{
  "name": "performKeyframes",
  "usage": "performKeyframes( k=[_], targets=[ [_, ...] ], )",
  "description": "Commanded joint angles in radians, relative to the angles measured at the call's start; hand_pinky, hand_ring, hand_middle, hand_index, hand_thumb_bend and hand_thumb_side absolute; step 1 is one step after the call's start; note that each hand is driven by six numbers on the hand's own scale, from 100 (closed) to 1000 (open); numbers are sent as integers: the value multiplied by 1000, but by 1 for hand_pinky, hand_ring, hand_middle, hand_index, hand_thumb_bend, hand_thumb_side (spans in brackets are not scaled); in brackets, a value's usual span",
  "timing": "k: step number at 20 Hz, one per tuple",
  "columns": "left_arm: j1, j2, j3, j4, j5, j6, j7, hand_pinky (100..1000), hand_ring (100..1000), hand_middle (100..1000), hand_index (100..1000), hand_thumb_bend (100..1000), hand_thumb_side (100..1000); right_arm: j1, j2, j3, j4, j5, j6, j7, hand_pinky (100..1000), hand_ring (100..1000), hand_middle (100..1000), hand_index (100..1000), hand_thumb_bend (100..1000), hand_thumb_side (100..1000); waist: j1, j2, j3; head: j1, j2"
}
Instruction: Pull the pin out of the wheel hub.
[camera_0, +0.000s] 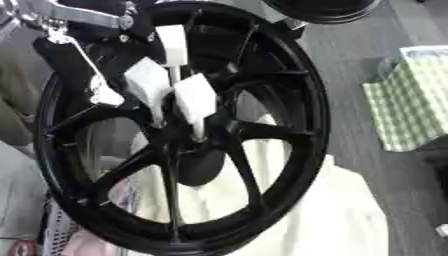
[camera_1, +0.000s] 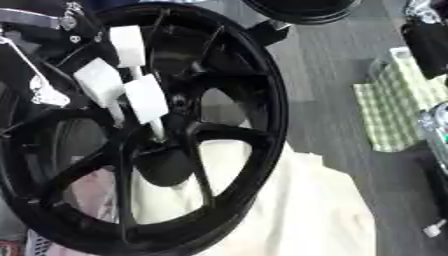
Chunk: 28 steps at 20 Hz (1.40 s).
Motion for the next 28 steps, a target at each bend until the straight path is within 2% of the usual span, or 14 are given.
performKeyframes(
  k=[1, 9, 11, 13, 21, 25, 28],
  targets=[
    [-14, 7, 7, -1, -6, -6, -1, 100, 225, 638, 794, 376, 251, -9, -17, -9, -18, -6, -7, -1, 646, 533, 582, 729, 100, 523, -3, -17, -1, 1, -14],
    [-15, 4, 8, 0, 7, 2, -1, 100, 200, 557, 722, 309, 186, -8, -14, -10, -18, -9, -8, -6, 647, 534, 583, 729, 100, 523, -3, -18, -1, 1, -13],
    [-14, 3, 11, 1, 10, 6, -1, 100, 197, 543, 708, 274, 207, -9, -14, -10, -18, -9, -8, -7, 647, 534, 584, 729, 100, 523, -4, -19, -2, 1, -14],
    [-14, 2, 11, 3, 11, 11, -1, 100, 194, 535, 700, 275, 202, -8, -14, -11, -18, -8, -8, -7, 647, 534, 584, 729, 100, 523, -4, -20, -2, 1, -14],
    [-13, -1, 17, 7, 0, 15, -1, 100, 183, 455, 598, 234, 172, -9, -10, -12, -18, -8, -12, -8, 648, 535, 584, 729, 100, 523, -5, -20, -3, 3, -15],
    [-13, -2, 32, 6, -11, 21, -1, 100, 177, 395, 513, 206, 135, -8, -8, -12, -18, -9, -12, -9, 648, 535, 584, 730, 100, 523, -6, -21, -2, 3, -14],
    [-13, -4, 42, 2, -11, 29, -1, 100, 172, 371, 489, 202, 133, -7, -7, -12, -18, -10, -12, -11, 648, 535, 584, 730, 100, 523, -6, -22, -2, 4, -14]
  ],
)
